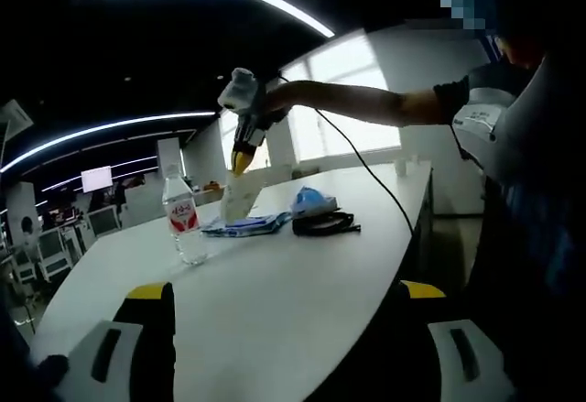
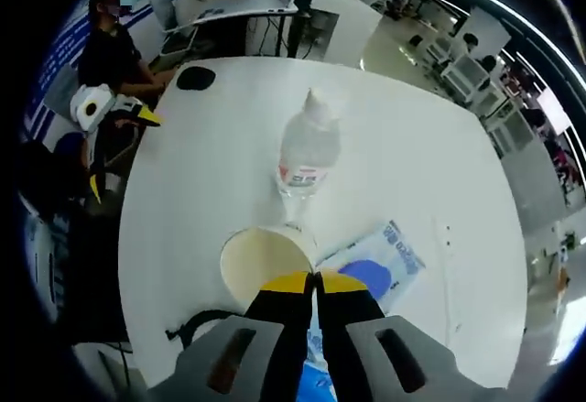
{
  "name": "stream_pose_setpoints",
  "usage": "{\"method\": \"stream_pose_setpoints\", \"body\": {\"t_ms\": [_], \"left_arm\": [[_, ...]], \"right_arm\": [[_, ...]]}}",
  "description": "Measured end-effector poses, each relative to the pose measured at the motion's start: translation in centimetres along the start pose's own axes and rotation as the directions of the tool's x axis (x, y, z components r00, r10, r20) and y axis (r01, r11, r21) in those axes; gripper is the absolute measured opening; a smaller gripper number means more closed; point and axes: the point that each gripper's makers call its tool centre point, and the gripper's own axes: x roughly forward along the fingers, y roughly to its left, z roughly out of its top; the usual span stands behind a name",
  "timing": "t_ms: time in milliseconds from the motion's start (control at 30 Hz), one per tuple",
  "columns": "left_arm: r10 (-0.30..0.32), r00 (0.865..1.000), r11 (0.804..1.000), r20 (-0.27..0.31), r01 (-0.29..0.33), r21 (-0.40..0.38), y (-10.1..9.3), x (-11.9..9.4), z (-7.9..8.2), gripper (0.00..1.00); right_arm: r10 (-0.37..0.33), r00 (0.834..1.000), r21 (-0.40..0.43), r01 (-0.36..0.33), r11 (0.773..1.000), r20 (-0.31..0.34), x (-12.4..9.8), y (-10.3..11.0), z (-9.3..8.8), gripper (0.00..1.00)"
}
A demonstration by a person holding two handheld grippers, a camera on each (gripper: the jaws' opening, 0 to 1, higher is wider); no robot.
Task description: Arrange the tabletop items into an orderly group along one side of the table until the central work area is clear of visible clutter.
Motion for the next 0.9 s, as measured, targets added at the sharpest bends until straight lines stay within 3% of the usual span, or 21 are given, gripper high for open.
{"method": "stream_pose_setpoints", "body": {"t_ms": [200,500,800,900], "left_arm": [[0.001,1.000,1.000,-0.007,-0.001,-0.004,-0.2,-0.2,-0.3,1.00],[-0.007,1.000,1.000,-0.013,0.007,0.008,-0.6,-0.4,-0.4,1.00],[-0.027,0.999,1.000,-0.022,0.027,0.005,-1.5,0.1,-1.0,1.00],[-0.029,0.999,1.000,-0.023,0.029,0.001,-1.6,0.2,-1.1,1.00]], "right_arm": [[0.020,0.998,0.029,-0.018,0.999,-0.065,1.1,-0.4,-0.5,0.00],[0.087,0.991,0.102,-0.077,0.992,-0.100,2.3,-0.7,-0.2,0.00],[0.108,0.980,0.138,-0.085,0.987,-0.170,3.2,-0.9,-0.6,0.00],[0.113,0.980,0.149,-0.088,0.985,-0.165,3.4,-1.1,-0.4,0.00]]}}
